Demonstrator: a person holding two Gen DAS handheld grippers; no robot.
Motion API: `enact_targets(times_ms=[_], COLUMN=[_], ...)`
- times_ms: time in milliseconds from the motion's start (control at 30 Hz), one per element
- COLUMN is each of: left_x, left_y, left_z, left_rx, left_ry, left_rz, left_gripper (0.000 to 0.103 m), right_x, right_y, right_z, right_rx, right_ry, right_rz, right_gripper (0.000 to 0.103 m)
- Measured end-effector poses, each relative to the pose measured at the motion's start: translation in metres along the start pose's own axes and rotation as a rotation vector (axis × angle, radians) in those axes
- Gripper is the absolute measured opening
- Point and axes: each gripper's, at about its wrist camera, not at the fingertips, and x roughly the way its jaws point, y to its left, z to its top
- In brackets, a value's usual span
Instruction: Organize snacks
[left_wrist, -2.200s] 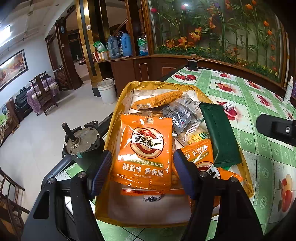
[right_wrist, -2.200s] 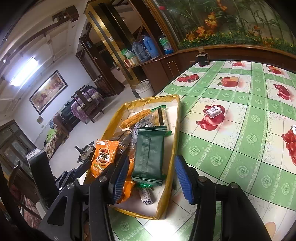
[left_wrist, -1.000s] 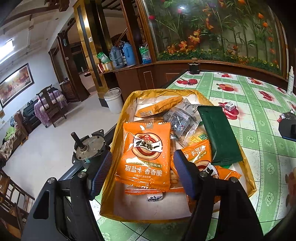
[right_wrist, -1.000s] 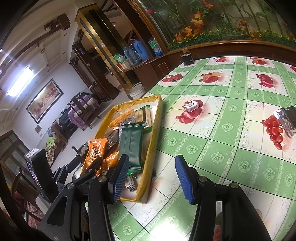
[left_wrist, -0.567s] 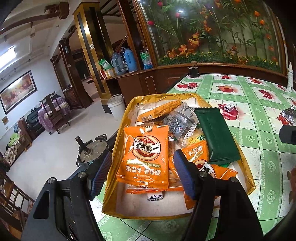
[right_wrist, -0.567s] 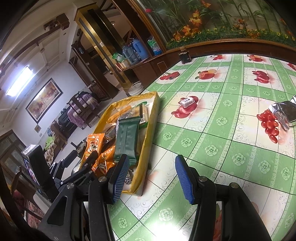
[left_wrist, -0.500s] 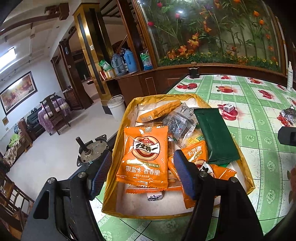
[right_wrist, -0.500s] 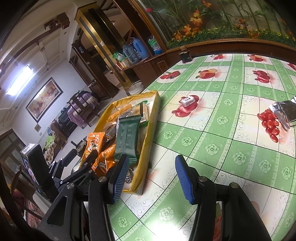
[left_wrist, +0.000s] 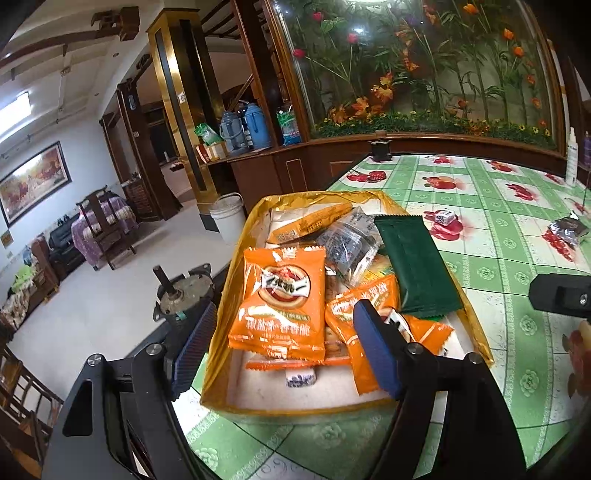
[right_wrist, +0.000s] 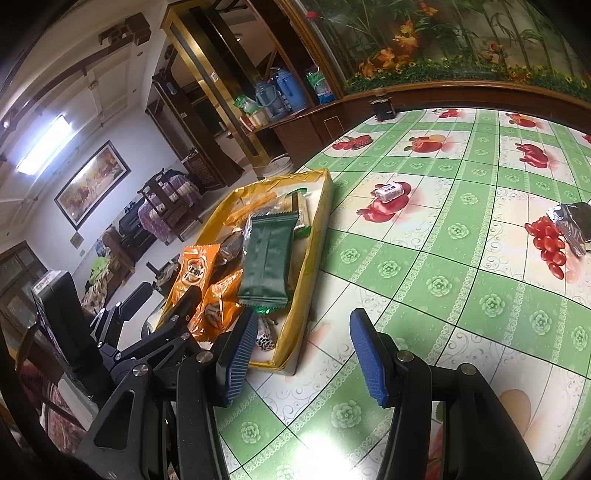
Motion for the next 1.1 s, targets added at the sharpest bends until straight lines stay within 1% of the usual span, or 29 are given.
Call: enact_targets(times_ms=[67, 200, 267, 300, 333, 367, 467, 533, 600, 700, 733, 767, 833, 900, 1000, 1100], left_x=[-0.002, -0.007, -0.013, -0.015, -0.020, -0.024, -0.032, -0.033, -0.033, -0.031, -0.031, -0.031, -0.030, -0.028, -0.027, -0.027], left_y=[0.003, 0.011, 0.015, 0.016, 0.020, 0.023, 0.031, 0.036, 0.043, 0.044, 0.045, 0.045, 0.045, 0.042, 0.041, 0.040], left_z=[-0.003, -0.013, -0.017, -0.018, -0.019, -0.019, -0.021, -0.022, -0.025, -0.029, -0.030, -0.031, -0.031, -0.031, -0.032, -0.034], left_rx=[-0.018, -0.054, -0.061, -0.062, -0.069, -0.076, -0.090, -0.103, -0.131, -0.134, -0.133, -0.134, -0.122, -0.102, -0.094, -0.083], left_ry=[0.007, 0.020, 0.014, 0.009, 0.000, -0.007, -0.024, -0.016, -0.001, 0.033, 0.038, 0.045, 0.060, 0.081, 0.104, 0.110], left_rz=[-0.024, -0.084, -0.104, -0.110, -0.122, -0.131, -0.150, -0.165, -0.186, -0.145, -0.147, -0.144, -0.115, -0.072, -0.058, -0.017], left_gripper=[0.077, 0.077, 0.077, 0.081, 0.087, 0.088, 0.088, 0.092, 0.092, 0.092, 0.092, 0.092, 0.092, 0.092, 0.092, 0.092], right_x=[-0.001, -0.003, -0.005, -0.006, -0.007, -0.008, -0.008, -0.005, -0.002, 0.001, 0.001, 0.001, 0.000, -0.001, -0.002, -0.004], right_y=[0.001, 0.005, 0.007, 0.008, 0.008, 0.008, 0.011, 0.015, 0.020, 0.027, 0.029, 0.032, 0.039, 0.043, 0.046, 0.048], right_z=[-0.003, -0.011, -0.014, -0.015, -0.016, -0.017, -0.020, -0.022, -0.024, -0.030, -0.031, -0.033, -0.037, -0.039, -0.041, -0.042], right_rx=[-0.005, -0.029, -0.038, -0.042, -0.043, -0.045, -0.055, -0.069, -0.090, -0.120, -0.133, -0.147, -0.179, -0.199, -0.218, -0.222], right_ry=[-0.005, -0.012, -0.023, -0.030, -0.037, -0.044, -0.041, -0.025, -0.002, 0.018, 0.020, 0.018, 0.012, 0.008, 0.000, -0.001], right_rz=[-0.004, -0.020, -0.026, -0.027, -0.028, -0.030, -0.022, -0.014, -0.022, -0.027, -0.031, -0.035, -0.046, -0.047, -0.050, -0.042], right_gripper=[0.063, 0.065, 0.070, 0.071, 0.075, 0.079, 0.082, 0.083, 0.083, 0.083, 0.083, 0.083, 0.083, 0.083, 0.083, 0.084])
